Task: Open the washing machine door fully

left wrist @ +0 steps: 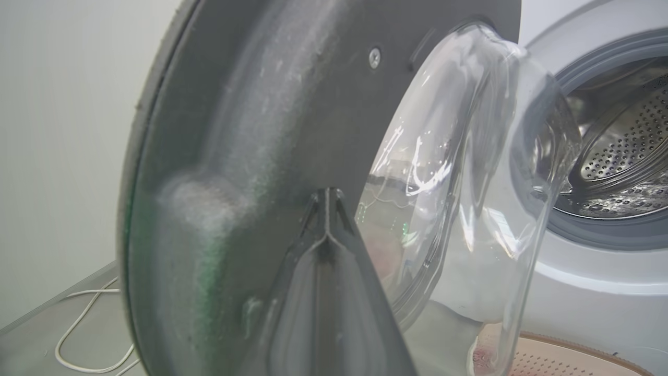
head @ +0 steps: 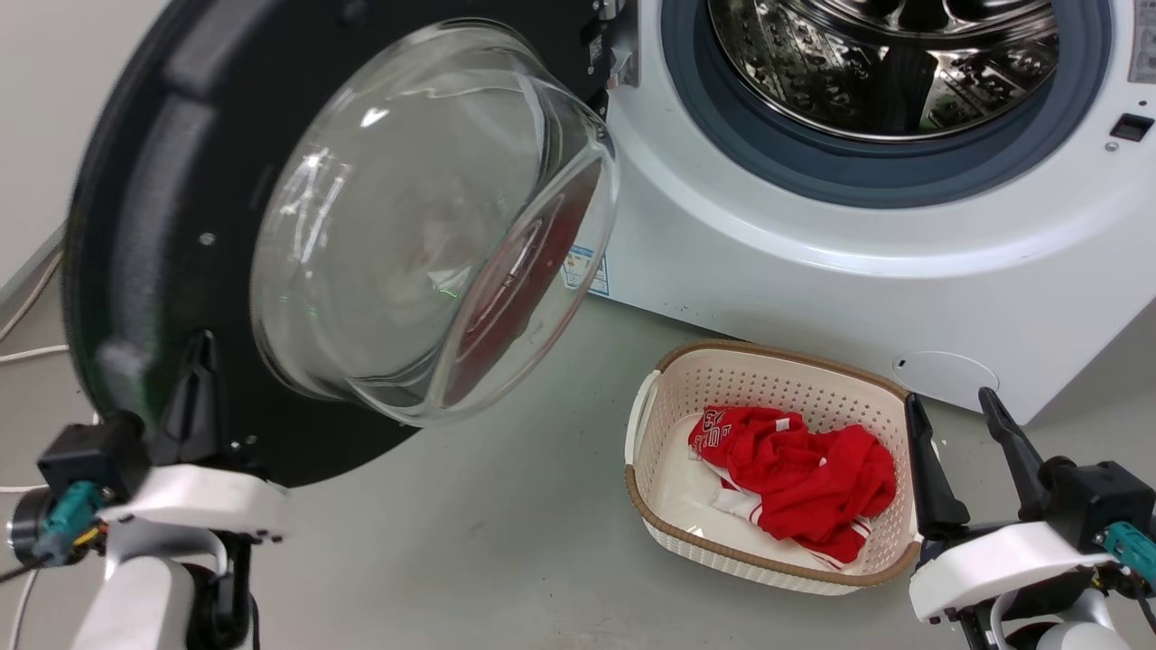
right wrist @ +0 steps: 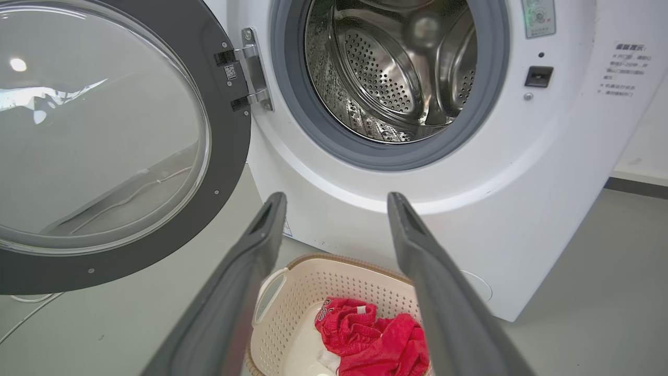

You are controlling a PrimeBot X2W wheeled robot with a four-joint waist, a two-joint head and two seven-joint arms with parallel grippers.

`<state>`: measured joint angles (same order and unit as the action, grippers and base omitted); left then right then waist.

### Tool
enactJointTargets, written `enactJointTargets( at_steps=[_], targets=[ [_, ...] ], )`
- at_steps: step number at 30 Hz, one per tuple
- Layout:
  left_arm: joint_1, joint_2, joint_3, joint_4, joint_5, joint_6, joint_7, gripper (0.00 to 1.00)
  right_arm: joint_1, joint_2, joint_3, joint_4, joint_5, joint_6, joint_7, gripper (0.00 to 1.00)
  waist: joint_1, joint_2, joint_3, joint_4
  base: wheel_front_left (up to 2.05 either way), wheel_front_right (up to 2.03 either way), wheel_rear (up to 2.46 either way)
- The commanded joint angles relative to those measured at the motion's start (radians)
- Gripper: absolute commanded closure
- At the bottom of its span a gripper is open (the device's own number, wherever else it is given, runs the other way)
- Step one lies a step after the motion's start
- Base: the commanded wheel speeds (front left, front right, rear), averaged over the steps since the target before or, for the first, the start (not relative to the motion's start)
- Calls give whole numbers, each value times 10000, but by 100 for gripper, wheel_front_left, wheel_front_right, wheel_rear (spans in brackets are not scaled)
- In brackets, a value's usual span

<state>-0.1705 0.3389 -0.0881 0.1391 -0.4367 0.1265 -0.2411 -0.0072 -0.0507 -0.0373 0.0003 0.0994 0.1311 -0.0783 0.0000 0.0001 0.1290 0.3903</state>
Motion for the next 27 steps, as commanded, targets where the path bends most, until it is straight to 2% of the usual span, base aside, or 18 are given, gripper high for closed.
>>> enactJointTargets(
  at_steps=[1, 11, 17, 21, 27],
  targets=[
    [-305, 131, 182, 258, -75, -41, -56, 100, -170, 10, 14, -38, 19, -5, 11, 0, 0, -1, 88, -83, 0, 0, 0],
    [-1646, 693, 1071, 2355, -304, -591, -232, 100, -372, 11, 147, -138, -188, -7, 35, 0, 0, -1, 398, -413, 0, 0, 0],
    [-1992, 770, 1571, 2937, -125, -808, -258, 100, -335, 11, 125, -38, -138, -7, -9, 0, 0, -1, 341, -512, 0, 0, 0],
    [-1770, 692, 1874, 2998, 136, -887, -250, 100, -344, 11, 184, 66, -106, -7, -34, 0, 0, -1, 235, -610, 0, 0, 0],
    [-877, 289, 2176, 1961, 948, -787, -241, 100, -151, 11, 182, 157, 143, -7, -157, 0, 0, -1, -49, -782, 0, 0, 0]
  ],
)
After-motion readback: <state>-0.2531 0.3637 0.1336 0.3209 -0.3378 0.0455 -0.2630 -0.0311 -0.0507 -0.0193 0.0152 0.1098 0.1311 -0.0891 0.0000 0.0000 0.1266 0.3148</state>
